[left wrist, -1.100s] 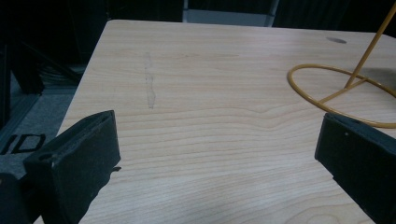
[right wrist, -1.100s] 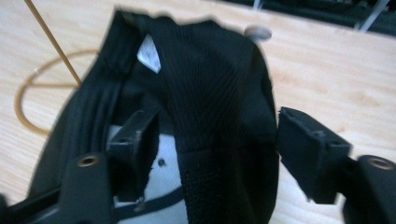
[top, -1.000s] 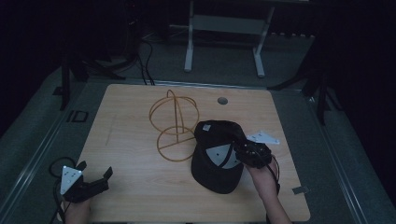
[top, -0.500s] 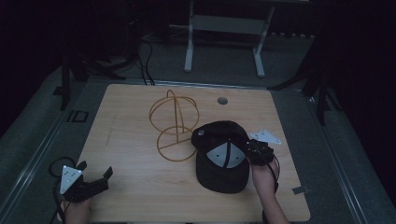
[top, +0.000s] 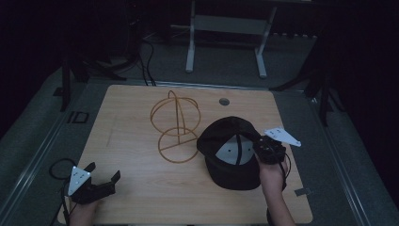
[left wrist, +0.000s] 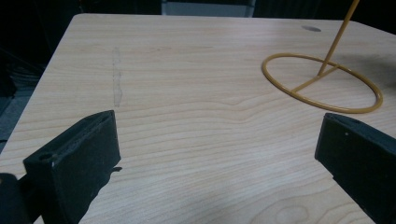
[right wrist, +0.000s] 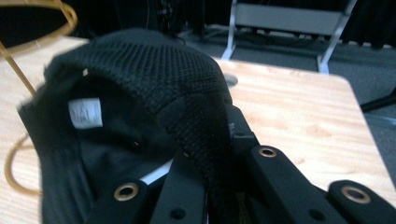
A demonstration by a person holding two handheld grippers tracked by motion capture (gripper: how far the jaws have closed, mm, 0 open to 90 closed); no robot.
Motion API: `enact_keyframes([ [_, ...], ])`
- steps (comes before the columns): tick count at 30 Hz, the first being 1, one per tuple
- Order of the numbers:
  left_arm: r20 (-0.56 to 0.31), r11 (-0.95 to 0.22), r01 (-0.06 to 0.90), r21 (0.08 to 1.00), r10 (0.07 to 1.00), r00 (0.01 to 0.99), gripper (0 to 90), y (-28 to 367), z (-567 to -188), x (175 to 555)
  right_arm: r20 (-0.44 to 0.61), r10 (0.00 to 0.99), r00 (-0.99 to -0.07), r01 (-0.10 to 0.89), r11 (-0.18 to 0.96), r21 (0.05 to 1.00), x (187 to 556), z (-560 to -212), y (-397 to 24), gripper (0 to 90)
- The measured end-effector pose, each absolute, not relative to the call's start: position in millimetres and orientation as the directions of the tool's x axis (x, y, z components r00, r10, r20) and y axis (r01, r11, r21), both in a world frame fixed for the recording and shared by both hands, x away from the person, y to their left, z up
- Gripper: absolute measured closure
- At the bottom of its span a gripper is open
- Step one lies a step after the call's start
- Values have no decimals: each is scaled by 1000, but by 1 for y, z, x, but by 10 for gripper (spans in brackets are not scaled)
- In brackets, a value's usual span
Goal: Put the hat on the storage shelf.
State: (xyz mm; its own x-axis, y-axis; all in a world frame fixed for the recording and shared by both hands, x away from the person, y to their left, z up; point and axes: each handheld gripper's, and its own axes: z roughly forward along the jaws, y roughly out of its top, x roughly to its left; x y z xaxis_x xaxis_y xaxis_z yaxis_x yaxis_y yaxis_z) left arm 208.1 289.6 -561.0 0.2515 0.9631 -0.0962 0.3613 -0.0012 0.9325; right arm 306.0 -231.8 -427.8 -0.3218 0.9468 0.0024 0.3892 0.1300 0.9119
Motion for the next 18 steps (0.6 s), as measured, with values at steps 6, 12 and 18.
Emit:
enact_keyframes([
  [6, -132, 28, 367, 930, 956, 262, 37, 289, -559, 208, -16, 945, -327, 348, 136, 928, 301, -413, -235, 884],
  [12, -131, -23, 419, 908, 933, 335, 34, 270, -548, 210, -30, 940, -341, 328, 149, 933, 297, -401, -236, 884],
  [18, -168, -60, 430, 901, 865, 473, 42, 239, -535, 212, -40, 933, -357, 290, 152, 945, 288, -387, -238, 883],
])
